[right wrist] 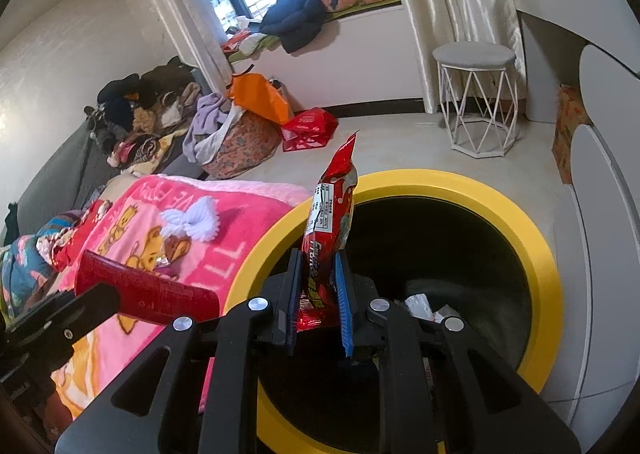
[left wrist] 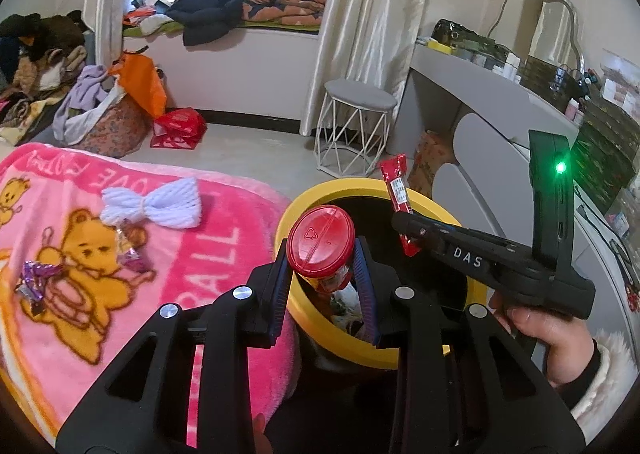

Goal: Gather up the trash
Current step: 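Carry the red tube and red candy bar with both tools over the yellow bin, then open both tools above the bin to drop the tube and candy bar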

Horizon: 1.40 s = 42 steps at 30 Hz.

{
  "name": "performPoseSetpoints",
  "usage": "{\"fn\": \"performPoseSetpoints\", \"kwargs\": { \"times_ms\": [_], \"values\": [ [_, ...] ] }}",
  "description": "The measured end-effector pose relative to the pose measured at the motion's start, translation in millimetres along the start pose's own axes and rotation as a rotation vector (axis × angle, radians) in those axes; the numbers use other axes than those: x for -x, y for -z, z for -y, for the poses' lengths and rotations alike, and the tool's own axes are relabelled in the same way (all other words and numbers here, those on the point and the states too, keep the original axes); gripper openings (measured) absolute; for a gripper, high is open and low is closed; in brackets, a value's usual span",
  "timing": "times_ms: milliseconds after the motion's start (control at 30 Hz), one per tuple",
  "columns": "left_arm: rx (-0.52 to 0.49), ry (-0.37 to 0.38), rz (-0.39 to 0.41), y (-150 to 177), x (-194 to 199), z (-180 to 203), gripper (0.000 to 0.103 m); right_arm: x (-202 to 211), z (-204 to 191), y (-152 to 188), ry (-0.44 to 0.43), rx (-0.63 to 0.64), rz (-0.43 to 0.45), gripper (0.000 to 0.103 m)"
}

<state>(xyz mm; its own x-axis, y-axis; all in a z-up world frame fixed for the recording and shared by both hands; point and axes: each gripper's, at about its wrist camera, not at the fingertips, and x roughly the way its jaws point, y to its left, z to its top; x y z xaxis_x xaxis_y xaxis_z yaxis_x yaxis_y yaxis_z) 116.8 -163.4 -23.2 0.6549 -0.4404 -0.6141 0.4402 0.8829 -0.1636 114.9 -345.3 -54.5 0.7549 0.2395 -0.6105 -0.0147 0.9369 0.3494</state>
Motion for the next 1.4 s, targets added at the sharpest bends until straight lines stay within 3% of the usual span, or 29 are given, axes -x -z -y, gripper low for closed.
{"fn": "performPoseSetpoints", "kwargs": {
  "times_ms": [667,1167,1367,1400],
  "values": [
    [-0.05,0.061,-0.067,4.5,-45.7,25.5,0.024,-6.0,40.4,3.2,0.053,-0.089,-0.035,0.016],
    [-0.05,0.046,-0.113,1.5,-77.8,24.9,0.024,-12.2,53.7,6.7,0.069,-0.126,-0.065,0.016],
    [-0.012,0.051,-0.12,-0.4,-84.2,16.8,0.025,-13.8,57.3,6.3,0.075,-0.147,-0.074,0.024],
    [-0.007,0.049,-0.121,-0.2,-84.9,15.1,0.031,-13.5,58.7,6.3,0.079,-0.152,-0.072,0.025]
  ]
}}
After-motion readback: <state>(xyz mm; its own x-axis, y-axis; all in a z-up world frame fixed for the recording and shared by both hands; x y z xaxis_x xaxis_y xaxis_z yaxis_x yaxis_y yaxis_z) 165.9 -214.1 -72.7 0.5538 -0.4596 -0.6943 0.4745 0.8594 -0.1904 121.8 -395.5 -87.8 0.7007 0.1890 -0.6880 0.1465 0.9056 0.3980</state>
